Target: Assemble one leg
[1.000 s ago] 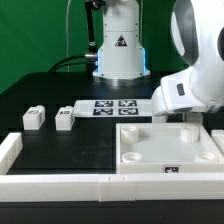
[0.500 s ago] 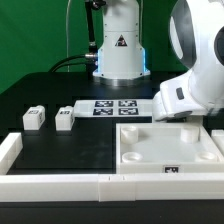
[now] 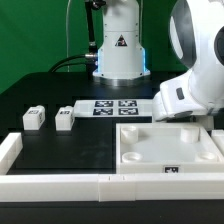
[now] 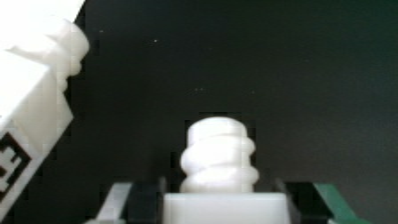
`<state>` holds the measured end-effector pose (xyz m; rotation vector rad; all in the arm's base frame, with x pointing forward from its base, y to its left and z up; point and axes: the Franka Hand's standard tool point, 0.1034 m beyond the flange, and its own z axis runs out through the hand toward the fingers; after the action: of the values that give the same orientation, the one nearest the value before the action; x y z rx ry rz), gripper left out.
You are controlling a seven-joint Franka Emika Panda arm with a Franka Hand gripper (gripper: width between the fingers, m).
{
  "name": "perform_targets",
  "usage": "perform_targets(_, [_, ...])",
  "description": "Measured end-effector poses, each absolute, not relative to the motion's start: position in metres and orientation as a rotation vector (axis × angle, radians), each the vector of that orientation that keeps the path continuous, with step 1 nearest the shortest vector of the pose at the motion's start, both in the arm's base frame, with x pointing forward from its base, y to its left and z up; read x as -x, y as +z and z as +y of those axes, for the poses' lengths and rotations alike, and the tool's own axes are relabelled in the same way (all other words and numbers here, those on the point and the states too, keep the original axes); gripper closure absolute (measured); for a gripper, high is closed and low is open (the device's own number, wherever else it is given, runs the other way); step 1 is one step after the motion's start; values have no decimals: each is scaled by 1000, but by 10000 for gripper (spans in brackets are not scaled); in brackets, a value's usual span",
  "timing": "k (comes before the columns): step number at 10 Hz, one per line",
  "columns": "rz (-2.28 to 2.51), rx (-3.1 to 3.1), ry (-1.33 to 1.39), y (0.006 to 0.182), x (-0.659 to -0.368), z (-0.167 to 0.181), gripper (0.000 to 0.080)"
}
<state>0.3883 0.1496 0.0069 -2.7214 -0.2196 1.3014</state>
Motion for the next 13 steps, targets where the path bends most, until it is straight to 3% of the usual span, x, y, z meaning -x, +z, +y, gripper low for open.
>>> perform_targets(2, [-220,2721,1301,8,-389,150,509])
perform_targets(7, [-274,2677,1418,75,-397,147,508])
perform_targets(11, [-274,2733,1273,70,-410,148,508])
perform_targets(13, [-253,2876,934,69,-419,144,508])
